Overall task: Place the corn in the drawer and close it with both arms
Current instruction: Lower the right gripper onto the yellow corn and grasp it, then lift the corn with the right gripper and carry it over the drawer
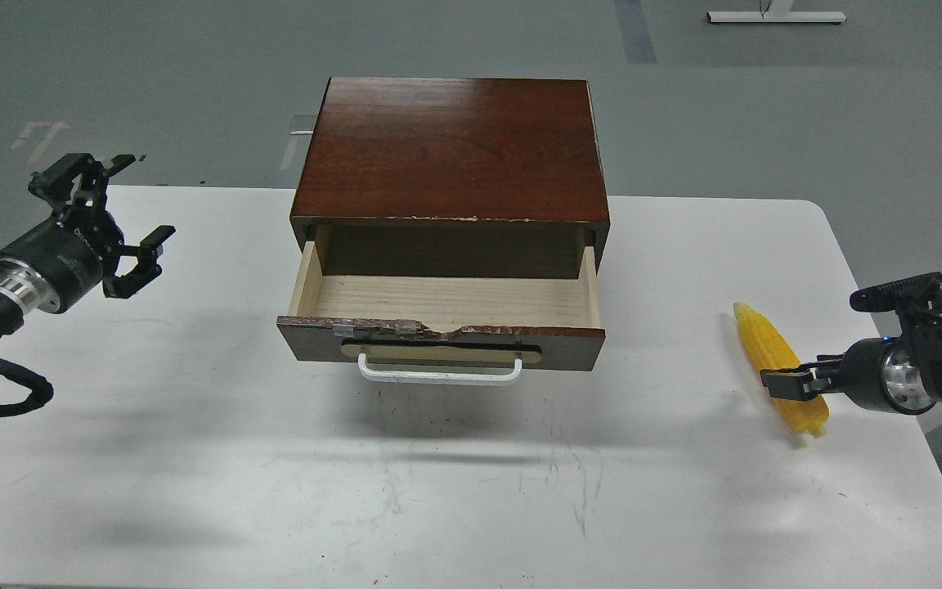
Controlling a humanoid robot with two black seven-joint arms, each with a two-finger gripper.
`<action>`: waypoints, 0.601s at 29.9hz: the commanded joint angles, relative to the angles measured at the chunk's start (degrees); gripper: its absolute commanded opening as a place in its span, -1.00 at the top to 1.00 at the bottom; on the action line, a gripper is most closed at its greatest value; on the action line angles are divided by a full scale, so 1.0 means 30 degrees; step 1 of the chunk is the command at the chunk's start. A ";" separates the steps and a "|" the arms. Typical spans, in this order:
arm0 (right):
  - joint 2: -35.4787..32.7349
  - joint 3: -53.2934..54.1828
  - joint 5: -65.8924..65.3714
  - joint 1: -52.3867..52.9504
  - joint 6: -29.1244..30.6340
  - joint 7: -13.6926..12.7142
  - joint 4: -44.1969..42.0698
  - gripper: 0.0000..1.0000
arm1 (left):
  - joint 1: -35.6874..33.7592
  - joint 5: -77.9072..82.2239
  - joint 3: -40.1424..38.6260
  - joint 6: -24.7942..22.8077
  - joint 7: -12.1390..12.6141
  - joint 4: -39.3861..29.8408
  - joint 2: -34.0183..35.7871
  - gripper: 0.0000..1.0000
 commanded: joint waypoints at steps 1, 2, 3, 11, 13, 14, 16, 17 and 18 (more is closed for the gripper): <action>0.0241 -0.0041 -0.0033 -0.0145 -0.0057 -0.0029 -0.0240 0.39 | 0.0001 -0.0023 -0.0029 0.0000 0.0004 -0.0001 0.0243 -0.96; 0.0241 -0.0012 -0.0004 -0.0145 -0.0087 -0.0029 -0.0211 0.99 | 0.0001 -0.0023 -0.0087 0.0000 0.0005 -0.0001 0.0273 -0.96; 0.0241 -0.0012 -0.0004 -0.0145 -0.0145 -0.0029 -0.0182 1.00 | 0.0001 -0.0023 -0.0117 0.0000 0.0005 -0.0001 0.0273 -0.96; 0.0710 -0.0012 0.0113 -0.0320 -0.1581 0.0118 -0.0152 1.00 | 0.0001 -0.0023 -0.0117 0.0000 -0.0025 -0.0001 0.0332 -0.96; 0.0681 -0.0011 0.0026 -0.0262 -0.1959 0.0147 -0.0123 1.00 | 0.0001 0.0006 -0.0117 0.0000 -0.0025 -0.0001 0.0390 -0.96; 0.0651 -0.0041 -0.0033 -0.0175 -0.2194 0.0176 -0.0123 1.00 | 0.0001 0.0007 -0.0117 0.0000 -0.0025 -0.0001 0.0390 -0.96; 0.0477 -0.0070 -0.0847 0.0263 -0.3711 0.0467 -0.0065 1.00 | 0.0001 0.0007 -0.0117 0.0000 -0.0025 -0.0001 0.0390 -0.96; 0.0417 -0.0070 -0.1521 0.0643 -0.4184 0.0701 -0.0064 1.00 | 0.0001 0.0007 -0.0117 0.0000 -0.0025 -0.0001 0.0390 -0.96; 0.0330 -0.0070 -0.2397 0.1140 -0.4652 0.1081 -0.0064 1.00 | 0.0001 0.0007 -0.0117 0.0000 -0.0025 -0.0001 0.0419 -0.96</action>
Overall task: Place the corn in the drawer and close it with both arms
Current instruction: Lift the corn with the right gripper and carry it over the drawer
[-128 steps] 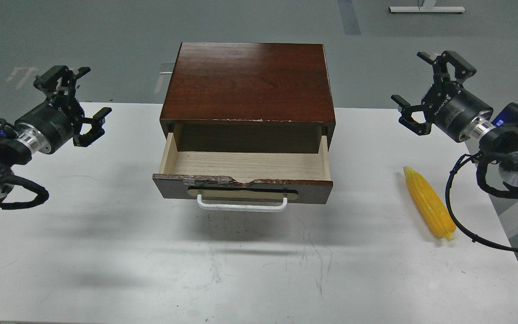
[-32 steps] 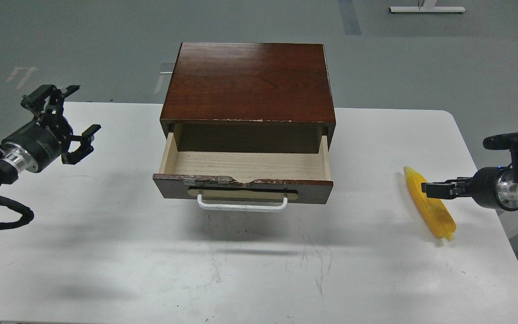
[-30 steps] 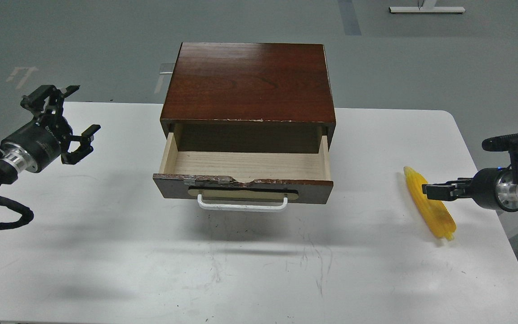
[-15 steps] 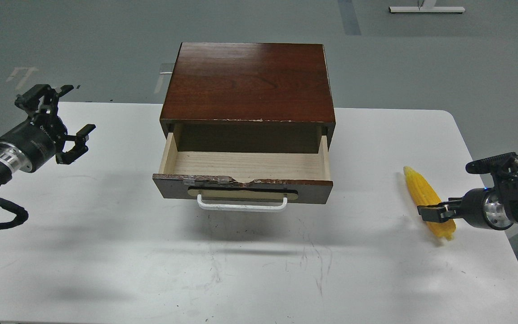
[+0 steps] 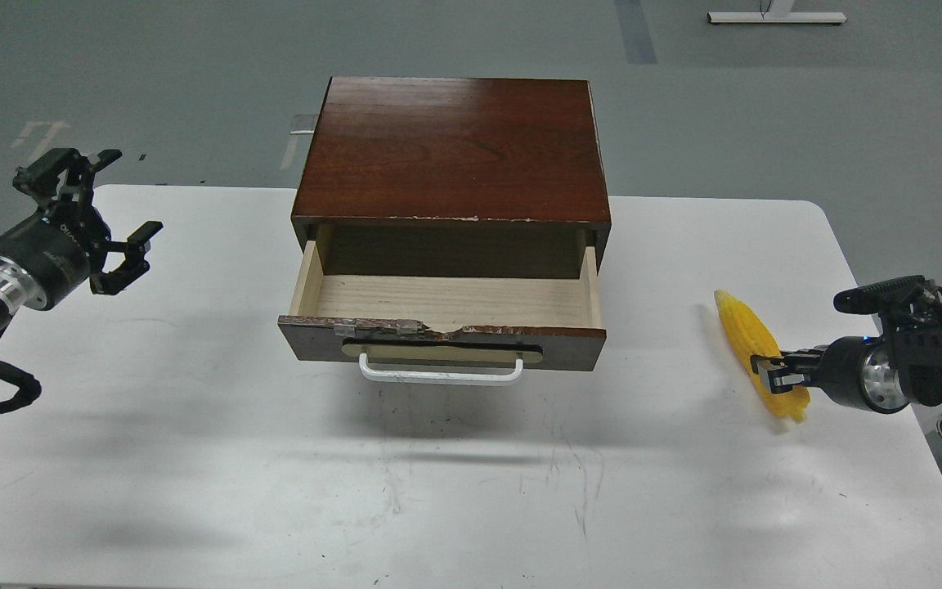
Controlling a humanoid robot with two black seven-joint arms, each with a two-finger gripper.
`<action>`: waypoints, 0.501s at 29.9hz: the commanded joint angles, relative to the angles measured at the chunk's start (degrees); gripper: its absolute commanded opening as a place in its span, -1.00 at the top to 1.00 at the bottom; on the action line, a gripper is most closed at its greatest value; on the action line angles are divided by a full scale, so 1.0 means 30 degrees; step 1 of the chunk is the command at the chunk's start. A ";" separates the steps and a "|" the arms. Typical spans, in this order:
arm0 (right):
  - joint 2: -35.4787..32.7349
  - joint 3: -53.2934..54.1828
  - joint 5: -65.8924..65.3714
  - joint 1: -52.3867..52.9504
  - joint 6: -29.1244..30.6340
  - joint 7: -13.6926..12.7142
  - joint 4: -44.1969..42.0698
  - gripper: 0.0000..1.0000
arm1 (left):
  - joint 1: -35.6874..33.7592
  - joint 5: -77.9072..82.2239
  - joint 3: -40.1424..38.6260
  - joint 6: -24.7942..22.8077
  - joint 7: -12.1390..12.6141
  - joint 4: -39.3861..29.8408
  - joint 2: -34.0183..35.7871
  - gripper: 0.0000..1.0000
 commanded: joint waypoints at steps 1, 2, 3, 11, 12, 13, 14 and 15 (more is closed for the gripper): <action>-0.0490 -0.0095 -0.3860 0.2248 -0.2372 0.1471 -0.0002 1.00 | 0.0000 0.0026 0.0001 0.0000 0.0000 0.0000 0.0036 -0.96; -0.0609 -0.0125 -0.4868 0.2899 -0.2845 0.1943 0.0027 1.00 | 0.0000 0.0026 0.0001 0.0000 0.0000 0.0000 0.0036 -0.96; -0.0668 -0.0125 -0.6531 0.4095 -0.3836 0.2644 0.0027 1.00 | 0.0000 0.0026 0.0001 0.0000 0.0000 0.0000 0.0036 -0.96; 0.0237 -0.0154 -0.9475 0.9670 -0.7215 0.5960 0.2368 1.00 | 0.0000 0.0055 0.0001 0.0000 0.0000 0.0000 0.0065 -0.96; 0.0646 -0.0154 -0.9622 0.9847 -0.7215 0.6048 0.2661 1.00 | 0.0000 0.0055 0.0001 0.0000 0.0000 0.0000 0.0066 -0.96; 0.1607 -0.0183 -0.9885 1.0110 -0.7128 0.6049 0.3070 1.00 | 0.0000 0.0055 0.0001 0.0029 0.0000 0.0000 0.0095 -0.96; 0.2197 -0.0213 -0.9974 1.0171 -0.7127 0.6049 0.3190 1.00 | 0.0000 0.0055 0.0030 0.0000 0.0000 0.0000 0.0124 -0.96; 0.3363 -0.0300 -1.0178 1.0229 -0.7098 0.6049 0.3278 1.00 | -0.0029 0.0055 0.0001 0.0000 0.0000 0.0000 0.0153 -0.96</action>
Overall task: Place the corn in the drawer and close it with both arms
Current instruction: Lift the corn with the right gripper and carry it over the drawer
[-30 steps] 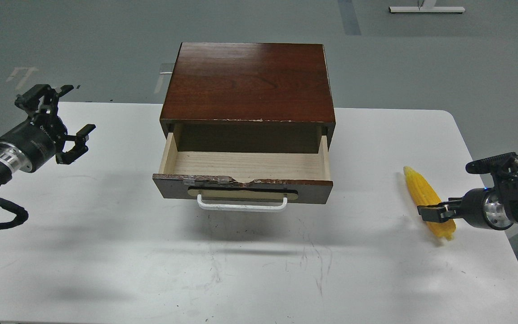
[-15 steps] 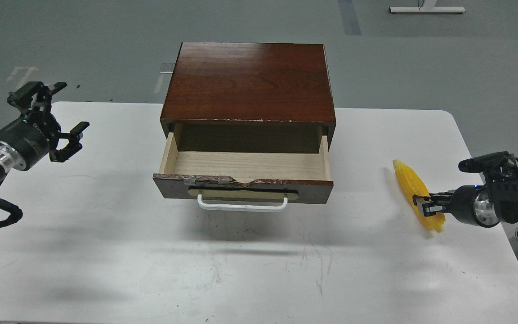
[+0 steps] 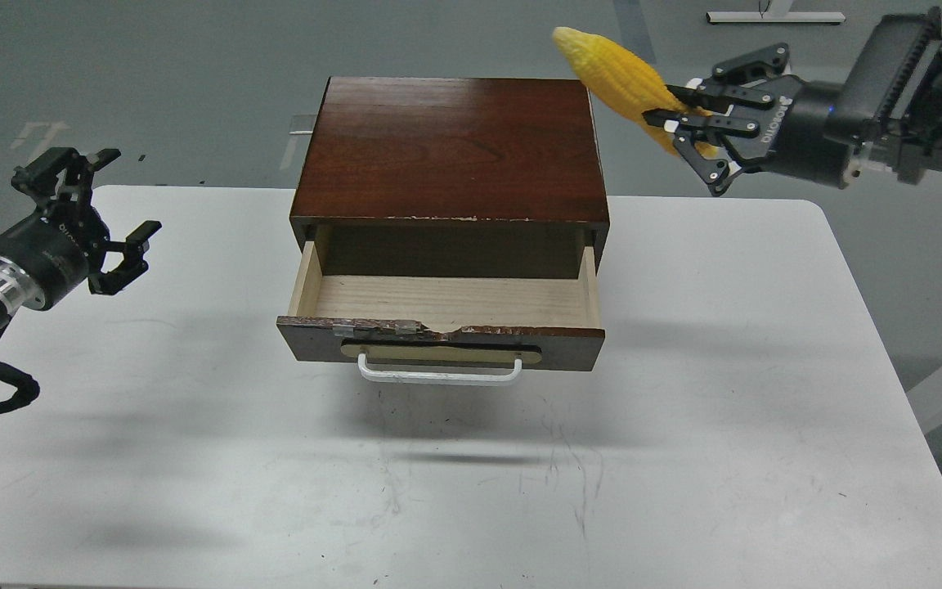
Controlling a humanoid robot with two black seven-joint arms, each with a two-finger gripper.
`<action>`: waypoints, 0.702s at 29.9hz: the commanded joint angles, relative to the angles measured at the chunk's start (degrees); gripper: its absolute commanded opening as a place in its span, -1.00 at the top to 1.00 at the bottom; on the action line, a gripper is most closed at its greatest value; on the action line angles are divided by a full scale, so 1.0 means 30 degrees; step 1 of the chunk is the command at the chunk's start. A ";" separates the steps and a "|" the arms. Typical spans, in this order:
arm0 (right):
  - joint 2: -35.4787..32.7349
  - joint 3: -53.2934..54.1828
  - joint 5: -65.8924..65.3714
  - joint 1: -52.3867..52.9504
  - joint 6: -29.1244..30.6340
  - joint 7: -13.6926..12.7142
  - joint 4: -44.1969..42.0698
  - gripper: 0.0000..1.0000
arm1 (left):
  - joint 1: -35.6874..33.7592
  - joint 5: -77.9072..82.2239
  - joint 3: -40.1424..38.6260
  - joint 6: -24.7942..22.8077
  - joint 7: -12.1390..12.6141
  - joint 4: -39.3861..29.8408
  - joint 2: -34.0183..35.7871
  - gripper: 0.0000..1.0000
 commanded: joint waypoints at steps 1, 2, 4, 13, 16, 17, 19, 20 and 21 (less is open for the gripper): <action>0.2613 -0.0153 -0.0616 0.0424 0.0082 0.0100 0.0509 1.00 | -0.0030 0.0000 0.0002 0.0000 0.0002 0.0002 0.0102 -0.96; 0.3401 -0.0211 -0.0965 0.0338 0.0227 0.0100 0.0480 1.00 | -0.0059 0.0000 0.0002 -0.0029 0.0002 0.0002 0.0131 -0.96; 0.3934 -0.0474 -0.1260 0.0250 0.0578 0.0071 0.0480 1.00 | -0.0059 0.0000 0.0002 -0.0030 0.0002 0.0002 0.0219 -0.96; 0.4756 -0.2204 -0.1496 -0.0571 0.1079 -0.0046 0.0275 -0.40 | -0.0030 -0.0029 -0.0027 -0.0088 0.0002 0.0002 0.0922 -0.96; 0.4844 -0.2175 -0.1232 -0.0718 0.1079 -0.0046 0.0304 -0.92 | 0.0000 -0.0058 -0.0057 -0.0469 0.0002 0.0002 0.1069 -0.96; 0.4873 -0.2175 -0.1232 -0.0805 0.1079 -0.0046 0.0333 -0.95 | 0.0000 -0.0058 -0.0057 -0.0672 0.0002 0.0002 0.1127 -0.96; 0.5049 -0.2087 -0.1203 -0.0923 0.1079 -0.0075 0.0304 -0.99 | -0.0029 -0.0058 -0.0057 -0.0703 0.0002 0.0002 0.1186 -0.96; 0.5107 -0.2058 -0.1174 -0.0952 0.1079 -0.0104 0.0275 -1.00 | -0.0030 -0.0058 -0.0057 -0.0703 0.0002 0.0002 0.1215 -0.96; 0.5108 -0.2000 -0.1173 -0.0981 0.1079 -0.0105 0.0275 -1.00 | -0.0001 -0.0058 -0.0057 -0.0703 0.0002 0.0002 0.1244 -0.96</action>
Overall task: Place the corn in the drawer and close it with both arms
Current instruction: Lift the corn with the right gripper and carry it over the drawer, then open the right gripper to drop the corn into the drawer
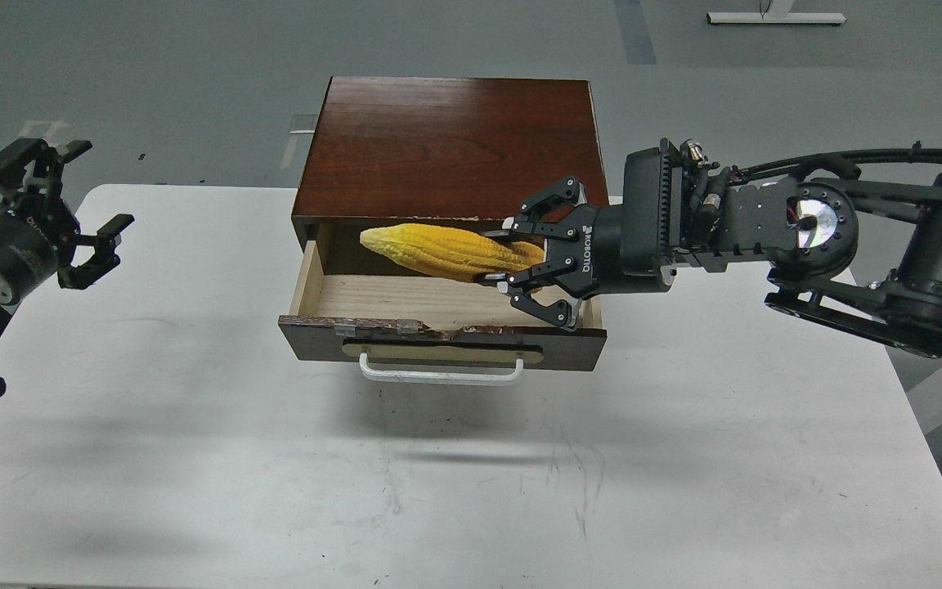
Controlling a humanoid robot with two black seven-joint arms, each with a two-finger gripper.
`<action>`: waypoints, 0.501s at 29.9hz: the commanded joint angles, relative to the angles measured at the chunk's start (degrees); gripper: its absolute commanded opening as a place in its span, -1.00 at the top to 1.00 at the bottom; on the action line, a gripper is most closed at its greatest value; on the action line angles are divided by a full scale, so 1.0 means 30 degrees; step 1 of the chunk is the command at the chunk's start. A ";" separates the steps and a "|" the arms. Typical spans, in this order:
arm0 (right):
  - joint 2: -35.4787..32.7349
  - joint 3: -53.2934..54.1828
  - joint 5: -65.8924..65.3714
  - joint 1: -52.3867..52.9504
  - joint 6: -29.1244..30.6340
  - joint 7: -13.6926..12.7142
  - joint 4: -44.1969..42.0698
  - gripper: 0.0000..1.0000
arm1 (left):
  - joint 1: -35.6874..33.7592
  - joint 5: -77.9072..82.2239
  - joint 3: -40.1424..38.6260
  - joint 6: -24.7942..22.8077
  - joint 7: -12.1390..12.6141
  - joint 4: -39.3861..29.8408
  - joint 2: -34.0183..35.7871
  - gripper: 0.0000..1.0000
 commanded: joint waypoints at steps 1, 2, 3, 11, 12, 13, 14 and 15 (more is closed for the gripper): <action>0.0105 0.0142 0.0046 -0.0106 0.0001 -0.0032 -0.0028 -1.00 | 0.0008 -0.0002 0.0001 -0.0054 0.0003 0.0000 0.0085 -0.96; 0.0105 0.0288 0.0133 -0.0106 0.0001 -0.0032 -0.0028 -1.00 | -0.0021 -0.0002 0.0001 -0.0025 0.0003 0.0000 0.0143 -0.96; 0.0105 0.0318 0.0250 -0.0106 0.0001 -0.0032 -0.0028 -1.00 | -0.0022 -0.0002 0.0001 -0.0053 0.0003 0.0000 0.0144 -0.96; 0.0135 0.2331 0.1508 -0.0077 -0.0057 -0.0032 -0.0028 -1.00 | -0.0022 -0.0002 -0.0116 0.0063 0.0003 0.0000 0.0261 -0.96; 0.0135 0.2862 0.1829 -0.0077 -0.0029 -0.0032 -0.0057 -1.00 | -0.0022 -0.0031 -0.0117 0.0092 0.0003 0.0000 0.0290 -0.96; 0.0135 0.3853 0.3254 -0.0077 0.0001 -0.0119 -0.0116 -1.00 | -0.0022 -0.0002 -0.0146 0.0122 0.0003 0.0000 0.0348 -0.96; 0.0164 0.4385 0.4312 -0.0077 0.0088 -0.0207 -0.0145 -1.00 | -0.0022 -0.0002 -0.0146 0.0093 -0.0026 0.0000 0.0349 -0.96; 0.0164 0.4913 0.5570 -0.0077 0.0234 -0.0382 -0.0261 -1.00 | -0.0051 -0.0002 -0.0146 0.0064 -0.0027 0.0000 0.0349 -0.96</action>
